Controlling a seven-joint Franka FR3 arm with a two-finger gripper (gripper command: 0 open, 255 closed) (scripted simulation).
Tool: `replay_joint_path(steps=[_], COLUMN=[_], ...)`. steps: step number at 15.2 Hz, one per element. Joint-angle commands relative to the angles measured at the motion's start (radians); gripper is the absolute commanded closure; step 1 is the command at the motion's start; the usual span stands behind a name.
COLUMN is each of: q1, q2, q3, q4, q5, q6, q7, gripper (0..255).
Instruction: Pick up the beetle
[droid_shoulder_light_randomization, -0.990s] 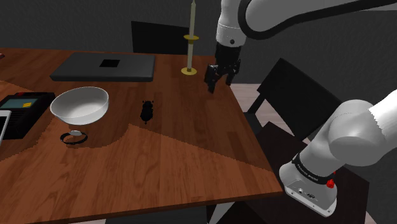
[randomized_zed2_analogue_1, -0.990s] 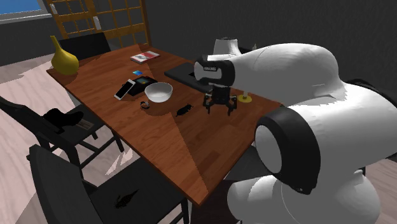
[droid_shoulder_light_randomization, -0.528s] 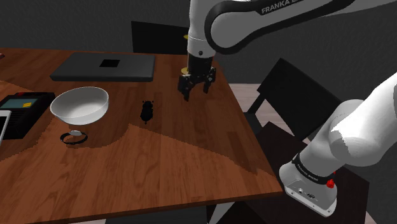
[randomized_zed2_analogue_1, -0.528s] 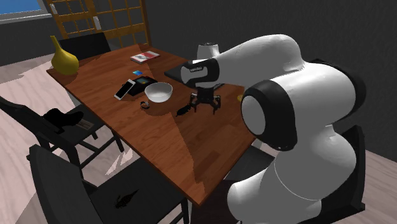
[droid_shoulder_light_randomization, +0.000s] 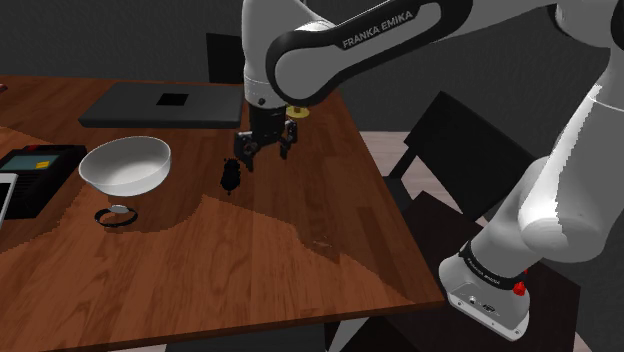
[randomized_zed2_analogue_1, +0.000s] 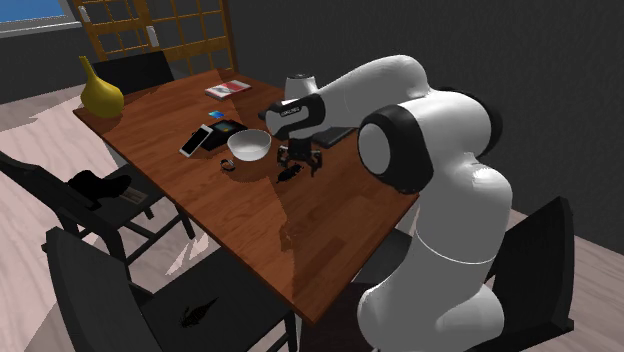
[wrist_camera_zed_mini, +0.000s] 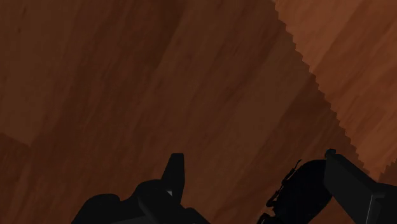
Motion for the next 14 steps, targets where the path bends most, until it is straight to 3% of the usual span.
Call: replay_joint_path(steps=[1, 6, 14], q1=[0.020, 0.088, 0.099], q2=[0.087, 0.287, 0.343], q3=[0.004, -0.007, -0.020], q4=[0.078, 0.293, 0.267], q5=[-0.036, -0.108, -0.130], q6=[0.008, -0.008, 0.072], q7=[0.045, 0.131, 0.145], gripper=[0, 0, 0])
